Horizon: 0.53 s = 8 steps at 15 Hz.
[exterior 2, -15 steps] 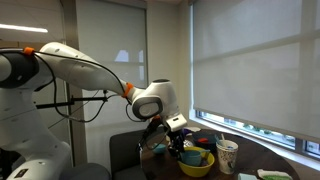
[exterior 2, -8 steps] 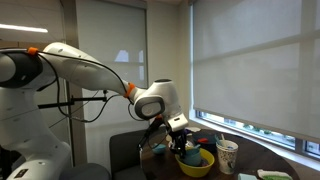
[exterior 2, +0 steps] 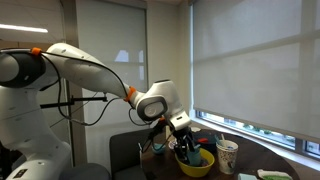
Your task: Move the scoop from the bowl to the paper plate
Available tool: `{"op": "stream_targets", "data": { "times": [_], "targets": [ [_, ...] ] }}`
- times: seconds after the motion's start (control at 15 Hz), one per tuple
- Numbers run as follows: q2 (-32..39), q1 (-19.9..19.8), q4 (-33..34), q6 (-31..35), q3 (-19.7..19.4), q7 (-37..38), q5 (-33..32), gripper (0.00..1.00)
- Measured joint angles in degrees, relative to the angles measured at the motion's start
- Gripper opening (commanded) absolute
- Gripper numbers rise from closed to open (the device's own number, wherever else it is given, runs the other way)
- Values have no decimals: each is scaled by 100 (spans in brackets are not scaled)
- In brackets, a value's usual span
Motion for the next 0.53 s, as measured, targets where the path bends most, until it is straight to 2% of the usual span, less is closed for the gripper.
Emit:
{"op": "stream_targets", "data": {
  "times": [0.07,0.27,0.53],
  "targets": [
    [48,-3,0,122,1,51,-85,49],
    [195,-8,1,494,21,180,-361,27],
    [334,-8,3,685,79,228,-666,2]
  ]
}}
